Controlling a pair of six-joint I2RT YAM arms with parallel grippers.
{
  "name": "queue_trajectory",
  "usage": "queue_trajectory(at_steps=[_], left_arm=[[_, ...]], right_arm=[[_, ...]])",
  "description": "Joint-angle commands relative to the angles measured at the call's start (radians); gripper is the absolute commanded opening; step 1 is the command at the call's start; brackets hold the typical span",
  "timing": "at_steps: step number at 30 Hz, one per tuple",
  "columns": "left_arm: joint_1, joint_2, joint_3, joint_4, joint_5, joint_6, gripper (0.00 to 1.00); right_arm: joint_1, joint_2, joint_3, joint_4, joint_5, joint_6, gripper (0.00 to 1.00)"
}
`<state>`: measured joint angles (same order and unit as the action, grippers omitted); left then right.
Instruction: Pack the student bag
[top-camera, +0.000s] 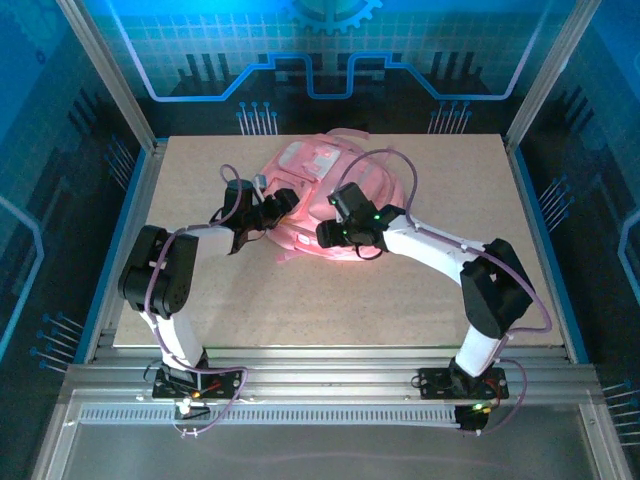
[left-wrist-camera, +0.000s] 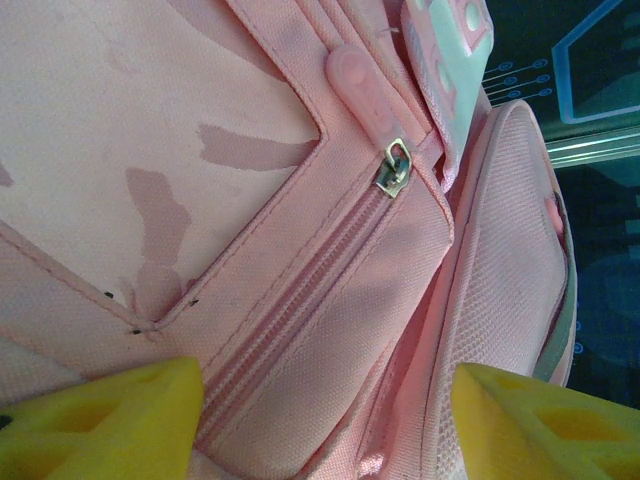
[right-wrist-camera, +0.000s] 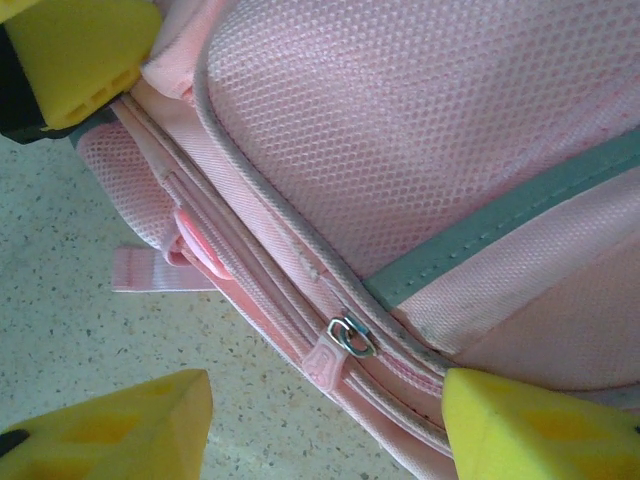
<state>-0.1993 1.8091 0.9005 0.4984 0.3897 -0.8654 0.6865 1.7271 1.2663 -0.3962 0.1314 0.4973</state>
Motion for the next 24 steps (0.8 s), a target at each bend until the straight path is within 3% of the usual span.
queue_trajectory(at_steps=[1, 7, 14, 24], left_arm=[[-0.009, 0.019, -0.005, -0.098, 0.029, -0.020, 0.67], [-0.009, -0.006, -0.019, -0.106, 0.019, -0.017, 0.67], [-0.009, -0.016, -0.027, -0.088, 0.027, -0.034, 0.67], [-0.009, -0.036, -0.044, -0.097, 0.026, -0.024, 0.67]], right_arm=[[0.003, 0.000, 0.013, -0.036, 0.030, 0.005, 0.62], [0.053, -0.028, -0.038, -0.018, 0.020, 0.108, 0.60], [0.077, 0.034, 0.022, -0.094, 0.189, 0.260, 0.50], [0.083, 0.150, 0.113, -0.006, 0.303, 0.245, 0.32]])
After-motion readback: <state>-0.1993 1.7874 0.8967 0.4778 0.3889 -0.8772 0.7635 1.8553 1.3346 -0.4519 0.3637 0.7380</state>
